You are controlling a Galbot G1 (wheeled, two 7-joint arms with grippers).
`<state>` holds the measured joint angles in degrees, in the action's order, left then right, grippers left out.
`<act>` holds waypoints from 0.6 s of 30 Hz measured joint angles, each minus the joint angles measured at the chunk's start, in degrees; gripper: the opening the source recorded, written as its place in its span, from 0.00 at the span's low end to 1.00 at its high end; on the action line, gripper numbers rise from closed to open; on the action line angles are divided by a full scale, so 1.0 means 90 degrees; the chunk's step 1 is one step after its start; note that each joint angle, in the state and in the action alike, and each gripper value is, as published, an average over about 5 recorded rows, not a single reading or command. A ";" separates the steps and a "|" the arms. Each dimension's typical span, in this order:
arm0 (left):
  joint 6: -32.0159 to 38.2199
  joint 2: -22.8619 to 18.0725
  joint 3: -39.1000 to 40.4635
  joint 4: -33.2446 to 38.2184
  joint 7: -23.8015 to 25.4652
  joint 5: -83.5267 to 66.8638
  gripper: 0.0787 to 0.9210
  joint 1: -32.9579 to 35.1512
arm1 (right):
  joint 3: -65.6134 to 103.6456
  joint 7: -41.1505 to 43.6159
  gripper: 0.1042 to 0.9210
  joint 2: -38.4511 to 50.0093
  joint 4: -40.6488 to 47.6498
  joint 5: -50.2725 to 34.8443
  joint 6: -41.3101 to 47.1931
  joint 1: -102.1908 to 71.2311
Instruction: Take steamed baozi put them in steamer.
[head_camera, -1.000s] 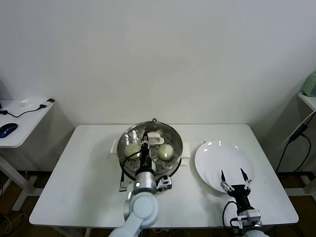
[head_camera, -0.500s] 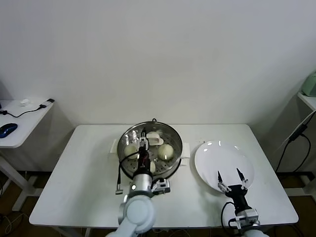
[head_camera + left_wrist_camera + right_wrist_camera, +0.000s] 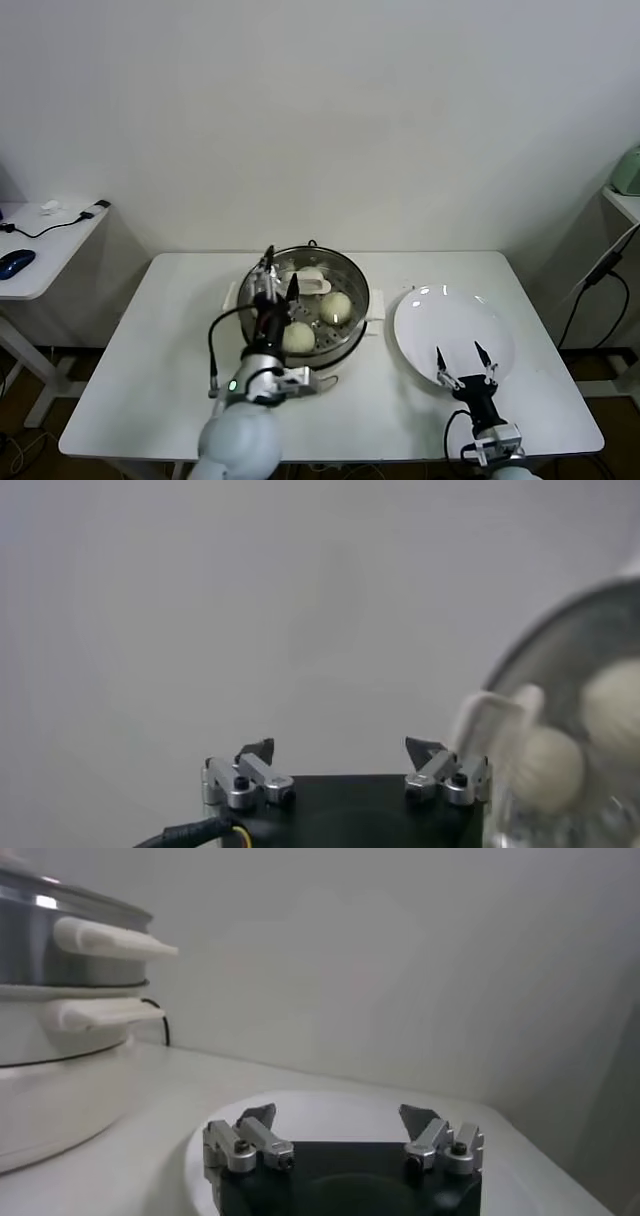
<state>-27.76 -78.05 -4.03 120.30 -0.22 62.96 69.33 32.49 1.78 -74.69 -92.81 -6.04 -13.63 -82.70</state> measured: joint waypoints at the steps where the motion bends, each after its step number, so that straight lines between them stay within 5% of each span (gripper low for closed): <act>1: 0.0121 0.0010 -0.0146 0.0068 -0.0134 -0.0376 0.88 0.0041 | 0.0003 -0.0019 0.88 0.0014 -0.0035 -0.0043 -0.0002 -0.0013; 8: 0.0971 0.0175 -0.1584 0.0253 -0.0611 -0.3313 0.88 0.0482 | -0.0027 -0.0129 0.88 0.0049 -0.0175 -0.0279 -0.0001 -0.0024; 18: 0.2515 0.0570 -0.2926 -0.0274 -0.0387 -0.6960 0.88 0.1451 | -0.0089 -0.0252 0.88 -0.0013 -0.0179 -0.0504 -0.0108 0.0027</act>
<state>-5.12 -72.91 -30.36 117.83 -3.71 0.32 82.39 31.69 -0.49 -74.80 -94.42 -10.58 -14.60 -82.46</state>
